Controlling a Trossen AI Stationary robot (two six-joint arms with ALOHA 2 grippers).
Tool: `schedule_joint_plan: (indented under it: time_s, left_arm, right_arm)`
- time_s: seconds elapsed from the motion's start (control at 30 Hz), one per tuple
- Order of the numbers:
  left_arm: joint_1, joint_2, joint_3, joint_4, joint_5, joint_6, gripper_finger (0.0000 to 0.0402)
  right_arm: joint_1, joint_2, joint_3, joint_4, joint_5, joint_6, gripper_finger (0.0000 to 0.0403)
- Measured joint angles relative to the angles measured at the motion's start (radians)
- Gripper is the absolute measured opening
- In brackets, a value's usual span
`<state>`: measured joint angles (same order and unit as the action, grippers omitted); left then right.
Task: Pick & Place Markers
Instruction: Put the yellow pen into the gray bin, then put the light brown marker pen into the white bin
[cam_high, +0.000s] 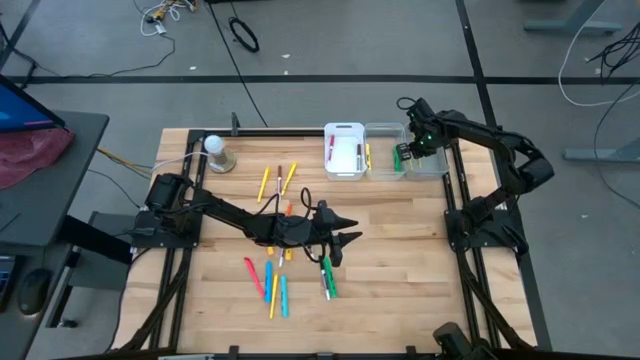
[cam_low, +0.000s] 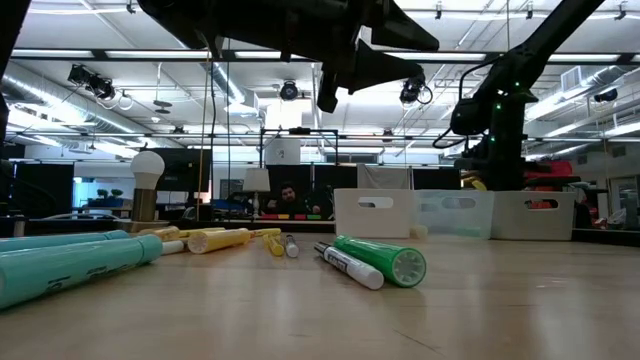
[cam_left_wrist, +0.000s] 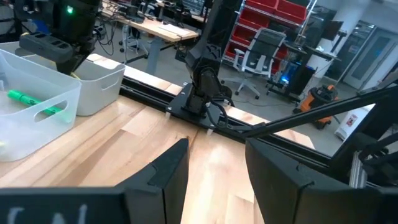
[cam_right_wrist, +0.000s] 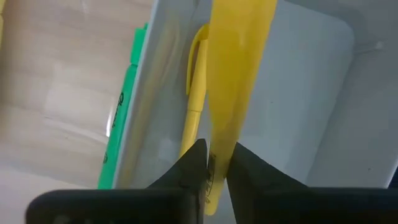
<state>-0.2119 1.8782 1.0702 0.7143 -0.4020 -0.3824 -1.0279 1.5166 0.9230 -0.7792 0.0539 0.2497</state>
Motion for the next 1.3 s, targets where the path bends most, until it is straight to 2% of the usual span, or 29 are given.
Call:
schedule_joint_plan:
  time_s: [0.3,0.47,0.6,0.7,0.87,1.0,1.17,1.3]
  left_arm:
    - [-0.005,-0.027,0.000,-0.015,0.014,0.001,0.0165]
    - [-0.017,-0.102,0.000,-0.117,0.002,0.026,0.0165]
    - [-0.042,-0.200,0.001,-0.290,-0.092,0.027,0.0165]
    - [-0.073,-0.269,0.001,-0.437,-0.208,0.022,0.0165]
    - [-0.134,-0.337,0.001,-0.652,-0.393,-0.067,0.0165]
    - [-0.171,-0.349,0.000,-0.805,-0.445,-0.197,0.0165]
    - [-0.167,-0.341,0.000,-1.091,-0.418,-0.551,0.0165]
    - [-0.129,-0.333,0.000,-1.350,-0.397,-0.868,0.0165]
  right_arm:
    - [0.002,-0.004,0.000,-0.003,0.002,-0.032,0.0080]
    - [0.011,-0.083,0.000,0.008,0.037,-0.081,0.0062]
    - [0.050,-0.230,0.000,0.007,0.118,-0.117,0.0030]
    - [0.108,-0.366,0.000,0.000,0.152,-0.132,0.0007]
    - [0.309,-0.565,-0.011,0.030,0.148,-0.130,0.0010]
    - [0.540,-0.696,-0.090,0.151,0.151,-0.096,0.0006]
    - [0.812,-0.790,-0.302,0.404,0.153,-0.049,0.0004]
    - [0.989,-0.792,-0.493,0.681,0.152,-0.032,0.0003]
